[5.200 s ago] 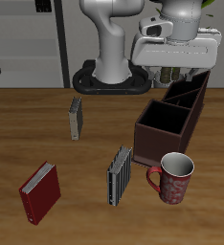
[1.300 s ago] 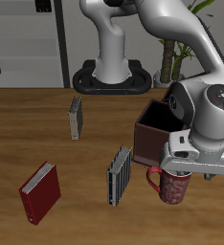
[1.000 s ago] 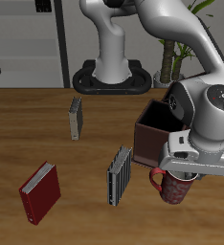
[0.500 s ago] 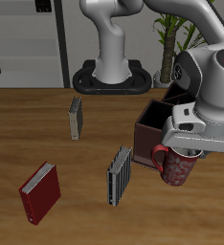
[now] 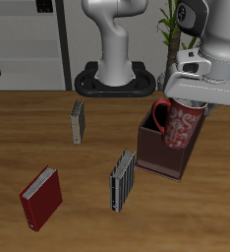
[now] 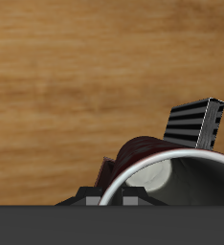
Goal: Place the red mug into the left desk caddy's left compartment
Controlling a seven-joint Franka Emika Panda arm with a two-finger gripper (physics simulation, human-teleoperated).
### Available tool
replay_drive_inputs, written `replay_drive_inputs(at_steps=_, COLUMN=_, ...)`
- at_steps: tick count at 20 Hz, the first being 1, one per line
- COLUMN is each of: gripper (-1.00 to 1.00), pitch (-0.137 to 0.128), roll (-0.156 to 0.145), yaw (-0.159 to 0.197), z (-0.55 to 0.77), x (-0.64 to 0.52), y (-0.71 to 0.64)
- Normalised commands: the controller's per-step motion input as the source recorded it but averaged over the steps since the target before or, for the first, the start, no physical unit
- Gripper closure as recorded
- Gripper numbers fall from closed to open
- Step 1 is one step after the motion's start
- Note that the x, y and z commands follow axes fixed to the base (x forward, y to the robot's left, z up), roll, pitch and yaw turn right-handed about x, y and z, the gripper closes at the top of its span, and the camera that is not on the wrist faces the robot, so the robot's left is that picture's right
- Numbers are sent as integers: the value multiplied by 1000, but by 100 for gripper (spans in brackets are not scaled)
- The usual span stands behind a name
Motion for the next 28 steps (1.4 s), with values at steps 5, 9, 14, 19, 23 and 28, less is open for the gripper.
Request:
replay_drive_inputs(at_steps=5, gripper=100, pitch=-76, roll=15, yaw=13, z=545, x=-483, y=-63)
replay_drive_inputs(at_steps=9, gripper=100, pitch=-53, roll=4, yaw=-4, z=515, x=-621, y=-68)
replay_drive_inputs(at_steps=14, gripper=100, pitch=-5, roll=-28, yaw=-11, z=419, x=-741, y=-51)
replay_drive_inputs(at_steps=19, gripper=100, pitch=-14, roll=-39, yaw=43, z=174, x=-643, y=29)
replay_drive_inputs(at_steps=23, gripper=100, pitch=-12, roll=-4, yaw=0, z=-28, x=-497, y=94)
replay_drive_inputs(at_steps=28, gripper=100, pitch=-12, roll=19, yaw=4, z=-118, x=-332, y=105)
